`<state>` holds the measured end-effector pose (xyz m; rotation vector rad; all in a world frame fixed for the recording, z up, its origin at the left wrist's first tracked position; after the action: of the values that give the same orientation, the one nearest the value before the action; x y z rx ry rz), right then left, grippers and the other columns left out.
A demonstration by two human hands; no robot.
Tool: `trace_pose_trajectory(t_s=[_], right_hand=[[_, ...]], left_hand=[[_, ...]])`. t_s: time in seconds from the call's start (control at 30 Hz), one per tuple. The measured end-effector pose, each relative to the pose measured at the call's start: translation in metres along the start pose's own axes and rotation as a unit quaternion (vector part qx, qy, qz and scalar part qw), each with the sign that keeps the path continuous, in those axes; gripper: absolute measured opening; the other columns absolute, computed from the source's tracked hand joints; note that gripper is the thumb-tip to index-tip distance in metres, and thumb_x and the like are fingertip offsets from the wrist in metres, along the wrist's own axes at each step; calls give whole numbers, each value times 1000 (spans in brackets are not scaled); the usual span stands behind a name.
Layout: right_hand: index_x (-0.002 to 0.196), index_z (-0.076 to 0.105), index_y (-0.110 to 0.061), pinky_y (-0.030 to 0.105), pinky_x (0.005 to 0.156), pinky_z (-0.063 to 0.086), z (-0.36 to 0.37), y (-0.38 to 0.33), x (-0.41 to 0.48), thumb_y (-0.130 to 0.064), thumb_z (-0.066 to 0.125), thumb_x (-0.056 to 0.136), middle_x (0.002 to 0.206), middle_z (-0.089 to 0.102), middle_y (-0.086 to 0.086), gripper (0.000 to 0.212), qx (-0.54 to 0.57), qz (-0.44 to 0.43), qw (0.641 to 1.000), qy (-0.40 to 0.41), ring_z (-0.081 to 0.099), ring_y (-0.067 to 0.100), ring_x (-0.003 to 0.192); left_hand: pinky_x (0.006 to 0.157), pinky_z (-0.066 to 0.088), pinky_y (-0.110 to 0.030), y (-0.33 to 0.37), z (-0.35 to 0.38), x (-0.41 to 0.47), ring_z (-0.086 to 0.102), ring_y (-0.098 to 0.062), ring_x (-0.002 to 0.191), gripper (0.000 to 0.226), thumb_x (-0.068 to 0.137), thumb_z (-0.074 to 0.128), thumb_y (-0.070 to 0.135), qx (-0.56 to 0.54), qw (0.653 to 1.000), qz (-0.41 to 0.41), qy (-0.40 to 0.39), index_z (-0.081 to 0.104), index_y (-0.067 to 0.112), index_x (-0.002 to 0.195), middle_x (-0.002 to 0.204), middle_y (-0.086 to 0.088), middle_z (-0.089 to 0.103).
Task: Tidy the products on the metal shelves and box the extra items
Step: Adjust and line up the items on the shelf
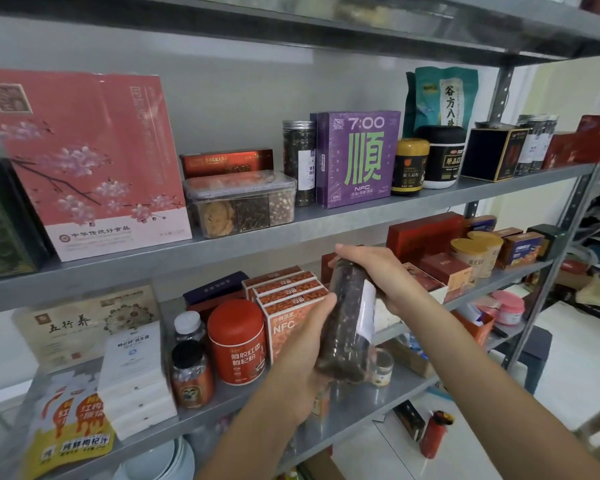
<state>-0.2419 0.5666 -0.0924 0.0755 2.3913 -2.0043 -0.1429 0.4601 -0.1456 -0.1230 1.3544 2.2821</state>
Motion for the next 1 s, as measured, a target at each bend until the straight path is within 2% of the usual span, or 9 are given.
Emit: trace_pose_trajectory(t_s=[0.13,0.27,0.37,0.5,0.63,0.73,0.83,0.9,1.0], right_hand=[[95,74,-17,22,65,54,8,-20,-6,-54,65,84,89,75,6,40,-77,-52,995,-45,70,12,73],[105,74,-15,39,91,53,28,-3,-10,-44,64,85,112,70,13,36,133,33,976,-168,66,23,99],[99,70,-7,34,75,60,45,21,-13,-38,67,82,90,70,13,36,247,103,946,-182,68,23,79],[78,72,-5,33,61,59,60,48,-18,-39,72,78,71,67,13,34,260,184,933,-166,67,23,61],[90,72,-5,34,72,56,44,35,-9,-38,71,79,78,68,12,35,214,116,958,-149,65,22,69],[100,73,-7,29,73,54,19,2,-3,-39,72,76,84,72,8,40,68,-14,990,-121,67,17,77],[90,74,-15,23,67,52,3,-20,0,-47,73,80,82,74,3,33,-110,-82,989,-59,69,12,73],[87,74,-16,16,58,51,-2,-27,4,-57,68,80,76,74,-2,43,-139,-100,984,-49,68,5,66],[98,71,-16,14,53,51,-8,-22,8,-58,56,87,80,75,-6,46,-59,-58,990,-118,70,4,71]], left_hand=[[95,54,-44,4,-1,-1,69,-27,104,69,72,61,57,100,994,51,-12,53,22,130,118,-9,70],[65,59,-38,-3,16,-12,68,-32,78,60,88,57,49,-150,982,-47,-103,63,3,125,101,-23,66],[64,61,-40,-2,34,-27,66,-34,73,59,91,60,42,-316,930,-101,-159,59,-5,127,101,-28,62],[68,60,-48,-1,34,-26,67,-41,74,60,94,61,36,-436,881,-106,-148,47,-5,135,108,-34,60],[68,61,-45,-15,30,-21,66,-36,80,61,94,56,45,-291,940,-99,-151,53,-2,132,108,-29,63],[90,55,-48,-10,-1,-6,68,-30,95,51,82,61,46,-23,1000,-8,-18,58,14,121,109,-13,70],[95,53,-39,4,-5,6,65,-17,104,56,80,61,52,241,966,82,38,49,27,129,114,4,64],[93,55,-37,2,5,14,68,-17,103,54,84,64,43,215,970,109,6,50,25,132,114,1,69],[81,59,-45,-13,23,26,70,-33,90,60,77,75,32,-43,996,20,-81,56,5,127,107,-21,70]])
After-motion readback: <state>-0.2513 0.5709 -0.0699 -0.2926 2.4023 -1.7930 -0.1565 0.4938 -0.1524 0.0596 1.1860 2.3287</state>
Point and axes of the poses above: each hand's wrist, its own x-axis towards the middle knuckle, its own z-axis out of the palm, y = z × x, the point moved 10 cm from there along x, towards the middle knuckle
